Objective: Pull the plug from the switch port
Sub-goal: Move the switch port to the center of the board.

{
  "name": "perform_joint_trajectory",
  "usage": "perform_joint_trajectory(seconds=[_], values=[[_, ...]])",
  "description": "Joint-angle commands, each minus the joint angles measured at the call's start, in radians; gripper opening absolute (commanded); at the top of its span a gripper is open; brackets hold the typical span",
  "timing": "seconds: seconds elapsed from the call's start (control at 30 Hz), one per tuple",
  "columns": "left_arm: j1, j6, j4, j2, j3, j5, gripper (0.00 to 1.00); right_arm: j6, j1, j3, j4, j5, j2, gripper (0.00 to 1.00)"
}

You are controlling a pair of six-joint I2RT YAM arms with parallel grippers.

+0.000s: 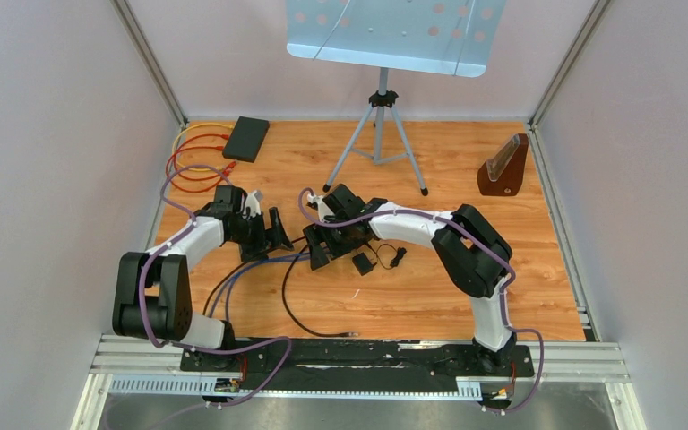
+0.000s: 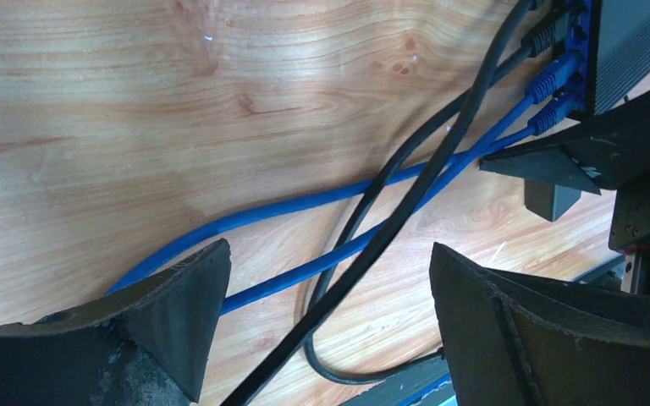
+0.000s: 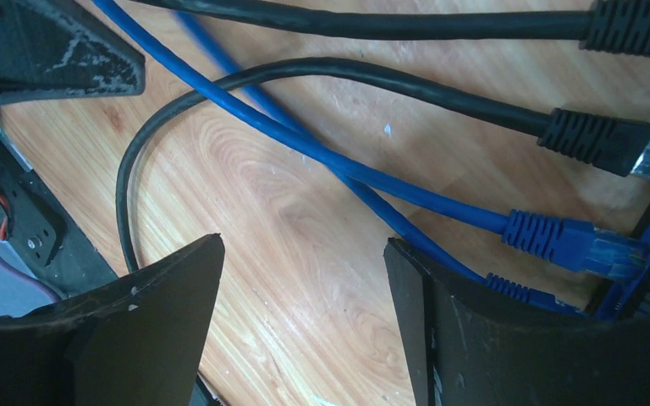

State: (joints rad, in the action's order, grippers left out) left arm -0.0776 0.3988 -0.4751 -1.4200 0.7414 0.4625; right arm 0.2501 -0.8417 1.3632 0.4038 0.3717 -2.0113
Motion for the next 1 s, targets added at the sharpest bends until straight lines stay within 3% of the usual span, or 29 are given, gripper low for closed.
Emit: perform_joint_trajectory(seconds=[0.0, 0.1, 0.3, 0.4, 0.6, 0.8, 0.97], values=[[-0.007, 0.009, -0.012, 0.046, -0.013, -0.007, 0.95, -0.121, 0.01, -0.003, 0.038, -0.148, -0.066, 0.79], [-0.006, 0.008, -0.006, 0.058, -0.016, 0.003, 0.94, -0.135, 0.022, 0.013, 0.036, -0.132, -0.085, 0.79], [-0.008, 0.002, -0.01, 0.089, -0.017, -0.025, 0.95, 0.005, 0.023, 0.015, 0.02, -0.119, -0.102, 0.79], [-0.008, -0.014, -0.002, 0.111, -0.018, -0.05, 0.99, 0.09, 0.021, -0.048, -0.012, -0.118, -0.074, 0.79], [-0.008, -0.02, -0.029, 0.154, -0.009, -0.163, 1.0, 0.237, -0.011, -0.229, -0.249, -0.088, 0.07, 0.78], [-0.008, -0.002, -0.001, 0.157, -0.046, -0.224, 1.0, 0.304, -0.065, -0.273, -0.295, -0.118, 0.145, 0.79], [-0.019, 0.013, 0.028, 0.146, -0.083, -0.156, 0.97, 0.418, -0.081, -0.355, -0.372, -0.194, 0.164, 0.79]])
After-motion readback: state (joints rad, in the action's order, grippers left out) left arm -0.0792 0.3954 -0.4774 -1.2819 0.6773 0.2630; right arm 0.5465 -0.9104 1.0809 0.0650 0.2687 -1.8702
